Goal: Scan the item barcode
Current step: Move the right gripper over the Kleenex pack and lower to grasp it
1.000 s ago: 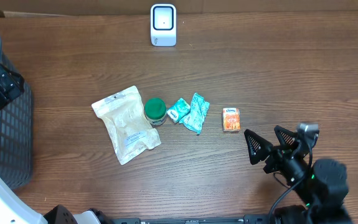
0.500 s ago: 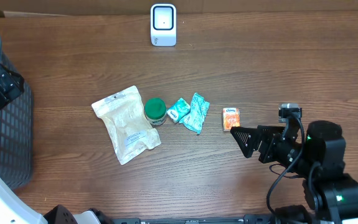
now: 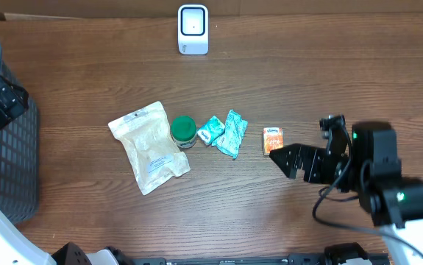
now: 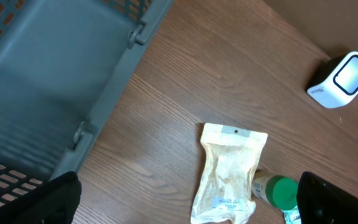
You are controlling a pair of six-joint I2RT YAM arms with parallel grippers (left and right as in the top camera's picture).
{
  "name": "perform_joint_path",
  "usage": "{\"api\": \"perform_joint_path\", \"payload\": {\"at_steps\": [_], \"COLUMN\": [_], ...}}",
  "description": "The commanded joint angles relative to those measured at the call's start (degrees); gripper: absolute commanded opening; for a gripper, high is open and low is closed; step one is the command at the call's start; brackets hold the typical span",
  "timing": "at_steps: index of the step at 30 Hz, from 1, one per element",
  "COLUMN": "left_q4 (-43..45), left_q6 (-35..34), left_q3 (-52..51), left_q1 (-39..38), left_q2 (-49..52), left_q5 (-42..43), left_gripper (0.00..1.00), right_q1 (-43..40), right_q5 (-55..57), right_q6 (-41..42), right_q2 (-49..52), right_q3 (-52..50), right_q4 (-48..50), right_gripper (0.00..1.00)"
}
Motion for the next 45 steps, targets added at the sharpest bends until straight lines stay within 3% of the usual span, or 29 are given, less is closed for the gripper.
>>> {"api": "perform_joint_path", "payload": {"at_steps": [1,6,15,23,28,34,41,45], "left_q4": [0.09,0.09,0.09,0.09,0.09,0.09,0.09,0.09], "left_q6": [-0.55,-0.55,-0.55,-0.55,-0.55,-0.55,-0.55,-0.55], "left_q3": [0.5,0.5,0.5,0.5,0.5,0.5,0.5,0.5], "left_q1": [0.2,0.2,0.2,0.2,0.2,0.2,0.2,0.2], "left_q2": [0.24,0.26,0.26,0.26,0.26,0.26,0.26,0.26], "left_q5": [-0.13,-0.13,-0.13,-0.13,-0.13,-0.13,-0.13,-0.13], "left_gripper": [1.0,0.99,1.0,1.0,1.0,1.0,1.0,0.99], "right_q1": [0.37,0.37,0.57,0.72,2.78,8.81,13.99,14.91], "right_q5": [1.31,1.29,4.94,11.23,11.96,22.86,24.06,24.06], "right_q6": [-3.87,-4.26,-2.64,3.06,4.0,8.37,11.56,13.0], "right_q2": [4.46,9.73,12.7,21.35,26.77,33.86,41.9,46.1], "right_q3": [7.72,13.86,14.29,14.29,14.29,14.29,14.27,14.1], "right_q4": [-2.89,-5.88,-4.48,-2.29,1.29,3.06,8.79,9.94], "right_gripper": [1.0,1.0,1.0,0.72,0.68,0.66,0.17,0.12]}}
